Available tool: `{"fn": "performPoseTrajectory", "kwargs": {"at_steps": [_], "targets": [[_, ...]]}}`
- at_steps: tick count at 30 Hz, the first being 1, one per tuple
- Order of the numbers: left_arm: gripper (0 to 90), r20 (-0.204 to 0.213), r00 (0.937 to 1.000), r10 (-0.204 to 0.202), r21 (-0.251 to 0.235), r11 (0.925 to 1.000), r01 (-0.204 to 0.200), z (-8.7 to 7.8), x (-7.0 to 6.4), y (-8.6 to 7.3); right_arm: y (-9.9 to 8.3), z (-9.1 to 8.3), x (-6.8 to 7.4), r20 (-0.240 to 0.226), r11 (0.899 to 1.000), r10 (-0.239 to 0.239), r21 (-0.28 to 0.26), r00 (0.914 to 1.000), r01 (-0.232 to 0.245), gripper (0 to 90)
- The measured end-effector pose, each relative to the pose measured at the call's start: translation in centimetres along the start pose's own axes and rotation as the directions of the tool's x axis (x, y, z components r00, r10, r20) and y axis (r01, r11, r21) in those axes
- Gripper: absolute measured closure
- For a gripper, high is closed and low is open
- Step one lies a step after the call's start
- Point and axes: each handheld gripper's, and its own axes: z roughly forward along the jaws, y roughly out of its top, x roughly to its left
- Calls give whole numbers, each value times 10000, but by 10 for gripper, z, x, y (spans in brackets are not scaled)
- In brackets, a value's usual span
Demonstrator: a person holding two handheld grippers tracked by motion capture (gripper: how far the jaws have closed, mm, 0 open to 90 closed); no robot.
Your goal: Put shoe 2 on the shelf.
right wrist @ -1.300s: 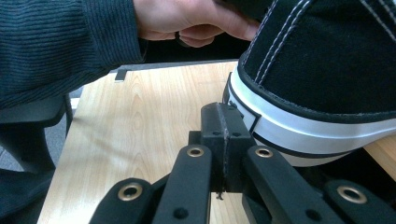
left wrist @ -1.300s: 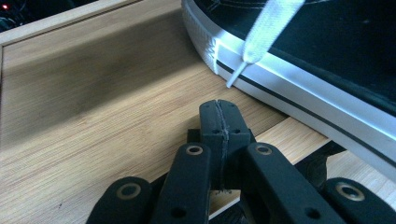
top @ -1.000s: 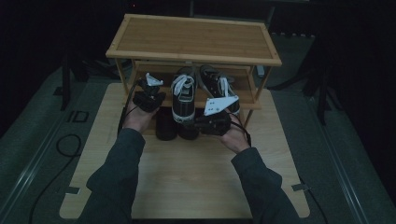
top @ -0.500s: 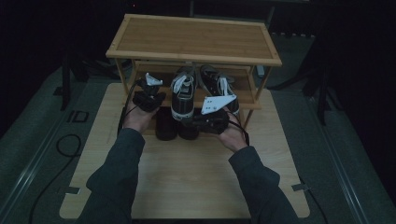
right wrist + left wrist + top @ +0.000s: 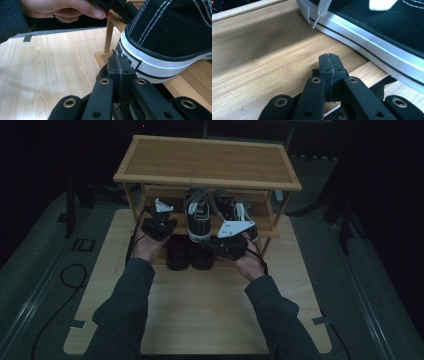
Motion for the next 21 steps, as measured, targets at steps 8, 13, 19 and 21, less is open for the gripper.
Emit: {"fn": "performPoseTrajectory", "kwargs": {"at_steps": [8,13,19,21], "targets": [[900,-48,10000,4,-56,10000,-5,0,-1,0,14,11,4,385,9998,-165,155,9991,159,900],[900,-24,10000,-69,-107,9999,68,0,0,-1,15,18,3,575,9992,-99,397,9983,77,900],[900,-47,10000,-55,-35,10000,55,0,-1,0,18,26,6,805,9985,-273,500,9964,233,900],[900,-27,10000,-59,-49,10000,59,0,0,0,18,26,6,870,9985,-219,514,9960,175,900]]}}
